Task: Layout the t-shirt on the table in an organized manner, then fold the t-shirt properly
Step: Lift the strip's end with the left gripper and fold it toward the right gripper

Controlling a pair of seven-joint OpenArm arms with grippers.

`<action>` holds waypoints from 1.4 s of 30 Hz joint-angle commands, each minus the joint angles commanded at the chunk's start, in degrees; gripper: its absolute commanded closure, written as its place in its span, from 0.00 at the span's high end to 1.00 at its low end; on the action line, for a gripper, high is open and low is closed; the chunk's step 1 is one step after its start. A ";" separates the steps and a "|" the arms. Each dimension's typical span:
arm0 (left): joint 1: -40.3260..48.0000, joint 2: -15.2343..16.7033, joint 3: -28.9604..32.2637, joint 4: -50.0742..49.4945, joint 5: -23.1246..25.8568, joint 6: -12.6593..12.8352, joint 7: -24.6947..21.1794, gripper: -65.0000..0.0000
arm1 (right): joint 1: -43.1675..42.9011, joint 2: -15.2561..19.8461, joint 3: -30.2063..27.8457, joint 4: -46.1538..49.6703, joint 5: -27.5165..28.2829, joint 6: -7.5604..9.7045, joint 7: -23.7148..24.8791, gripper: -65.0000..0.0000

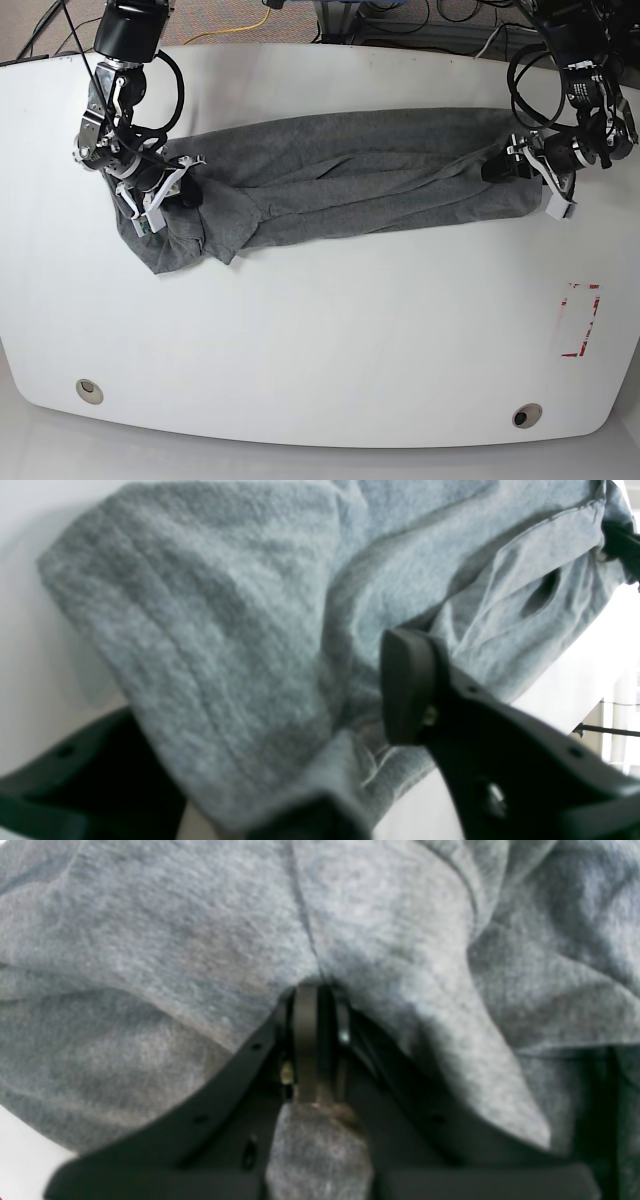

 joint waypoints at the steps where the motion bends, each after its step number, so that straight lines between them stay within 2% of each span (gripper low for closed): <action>1: 0.00 0.00 0.00 0.00 0.09 0.00 0.00 0.15 | 0.00 0.00 0.00 0.00 0.00 0.00 0.00 0.06; 2: 0.00 -0.09 -0.09 0.00 0.09 0.00 -0.09 0.07 | 0.00 0.00 0.00 0.00 0.00 0.00 0.00 0.06; 4: 0.00 -0.18 -0.09 0.09 0.09 0.00 -0.09 0.00 | 0.09 0.00 0.00 0.00 0.00 0.00 0.00 0.06; 7: -0.09 -0.26 -0.18 1.49 0.00 0.00 -0.18 0.03 | 0.09 -0.09 0.00 0.00 0.00 0.00 0.00 0.06; 11: -0.09 0.00 -0.09 8.53 0.00 0.00 0.18 0.02 | 0.09 -0.26 0.00 0.00 0.00 0.00 0.00 0.06; 13: -0.18 0.18 0.00 12.57 -0.18 0.00 1.23 0.02 | 0.00 -0.26 0.00 0.00 0.00 0.00 0.00 0.06; 17: -0.88 2.64 0.09 20.84 -0.18 0.00 5.54 0.03 | -0.09 -0.18 0.00 0.00 0.00 0.00 0.00 0.06; 19: -2.37 4.40 1.05 25.58 -0.18 0.00 7.43 0.03 | -0.09 -0.09 0.00 0.00 -0.09 0.00 0.00 0.06; 22: -3.78 6.07 6.86 29.89 -0.18 0.00 7.43 0.03 | -0.09 -0.18 0.00 -0.09 -0.09 0.00 0.00 0.06; 29: -5.80 12.66 15.21 30.68 0.18 0.00 7.43 0.03 | -0.09 -0.35 0.00 -0.09 -0.09 0.00 0.00 0.06; 34: -6.15 19.16 17.32 30.15 0.44 0.00 7.43 0.03 | -0.09 -0.35 0.00 -0.09 -0.09 0.00 0.00 0.06; 38: -8.53 25.05 17.93 25.76 2.02 0.00 7.43 0.03 | -0.18 -0.26 0.00 -0.09 -0.09 0.00 0.00 0.06; 42: -10.20 25.84 18.02 19.96 3.08 0.00 6.15 0.03 | -0.18 -0.35 0.00 -0.09 -0.09 0.00 0.00 0.06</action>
